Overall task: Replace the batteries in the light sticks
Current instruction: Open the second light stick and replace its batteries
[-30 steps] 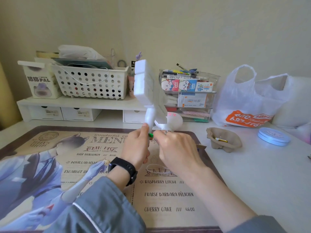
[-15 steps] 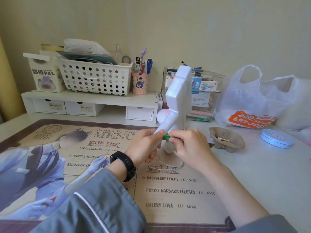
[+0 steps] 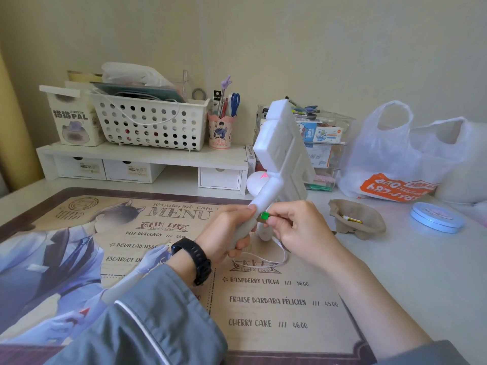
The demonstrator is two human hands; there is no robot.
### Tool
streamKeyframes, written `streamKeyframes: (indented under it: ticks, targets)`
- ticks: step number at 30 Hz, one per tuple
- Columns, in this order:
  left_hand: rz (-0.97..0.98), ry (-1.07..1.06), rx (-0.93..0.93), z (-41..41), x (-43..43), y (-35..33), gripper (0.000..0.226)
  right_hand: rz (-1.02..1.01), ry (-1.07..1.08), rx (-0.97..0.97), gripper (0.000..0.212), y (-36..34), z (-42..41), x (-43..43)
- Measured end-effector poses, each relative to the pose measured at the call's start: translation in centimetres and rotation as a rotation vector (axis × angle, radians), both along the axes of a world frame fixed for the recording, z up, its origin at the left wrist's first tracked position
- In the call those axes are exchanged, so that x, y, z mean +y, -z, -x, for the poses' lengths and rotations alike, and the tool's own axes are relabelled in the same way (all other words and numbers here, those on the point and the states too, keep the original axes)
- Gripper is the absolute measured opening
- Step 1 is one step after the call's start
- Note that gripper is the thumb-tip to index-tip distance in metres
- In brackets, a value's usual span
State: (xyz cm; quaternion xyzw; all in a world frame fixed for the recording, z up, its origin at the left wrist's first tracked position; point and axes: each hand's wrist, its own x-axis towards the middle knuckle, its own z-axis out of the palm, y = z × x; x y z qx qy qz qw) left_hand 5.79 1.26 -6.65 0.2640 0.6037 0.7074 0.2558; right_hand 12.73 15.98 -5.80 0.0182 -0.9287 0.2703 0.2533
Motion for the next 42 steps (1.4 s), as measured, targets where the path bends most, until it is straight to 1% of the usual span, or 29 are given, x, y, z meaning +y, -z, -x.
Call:
streamKeyframes:
  ticks: [5, 9, 11, 12, 15, 16, 18, 20, 22, 23, 25, 27, 29, 30, 34, 39, 42]
  targets:
    - [0.017, 0.017, -0.079, 0.2, 0.2, 0.0, 0.023, 0.162, -0.041, -0.08, 0.021, 0.1, 0.2, 0.0]
    - [0.026, 0.01, -0.143, 0.3, 0.3, 0.1, 0.022, 0.34, -0.154, -0.138, 0.04, -0.7, -0.5, -0.5]
    - [0.026, -0.005, -0.142, 0.3, 0.4, 0.0, 0.022, 0.353, -0.145, -0.096, 0.045, -0.7, -0.5, -0.7]
    - [0.029, -0.016, -0.13, 0.3, 0.4, -0.1, 0.022, 0.274, -0.094, -0.03, 0.042, -0.4, -0.4, -0.8]
    - [0.037, -0.049, -0.123, 0.3, 0.4, -0.2, 0.021, -0.232, 0.189, 0.206, 0.017, 0.1, -0.5, -1.4]
    - [0.037, -0.059, -0.13, 0.3, 0.4, -0.2, 0.02, -0.346, 0.239, 0.26, 0.014, 0.2, -0.7, -1.8]
    - [0.027, -0.077, -0.145, 0.3, 0.5, -0.3, 0.02, -0.451, 0.267, 0.296, 0.013, 0.0, -0.8, -2.5]
    - [0.014, -0.091, -0.146, 0.4, 0.5, -0.4, 0.02, -0.475, 0.288, 0.294, 0.017, 0.0, -0.5, -3.0]
    - [0.005, -0.102, -0.146, 0.4, 0.4, -0.4, 0.021, -0.49, 0.31, 0.249, 0.024, -0.1, -0.5, -3.5]
    - [0.005, -0.105, -0.149, 0.4, 0.4, -0.4, 0.021, -0.461, 0.314, 0.229, 0.029, -0.2, -0.5, -3.6]
    - [0.016, -0.105, -0.145, 0.4, 0.4, -0.4, 0.022, -0.326, 0.296, 0.204, 0.035, -0.4, -0.4, -3.6]
    - [0.031, -0.092, -0.122, 0.3, 0.3, -0.4, 0.022, -0.178, 0.222, 0.103, 0.03, -0.4, 0.0, -2.6]
    - [0.049, -0.071, -0.094, 0.1, 0.2, -0.4, 0.023, -0.077, 0.149, 0.058, 0.021, -0.3, 0.1, -1.7]
    - [0.059, -0.061, -0.08, 0.1, 0.2, -0.4, 0.023, -0.042, 0.112, 0.051, 0.02, -0.3, 0.1, -1.5]
    - [0.073, -0.04, -0.075, -0.1, 0.1, -0.3, 0.025, 0.026, 0.054, -0.005, 0.032, -0.1, 0.4, -1.0]
    - [0.063, -0.012, -0.122, -0.2, 0.3, -0.5, 0.024, 0.142, -0.011, -0.082, 0.025, -0.2, 0.4, -0.6]
    - [0.052, 0.009, -0.19, -0.5, 0.4, -0.7, 0.022, 0.197, -0.042, -0.122, 0.023, -0.2, 0.2, -0.6]
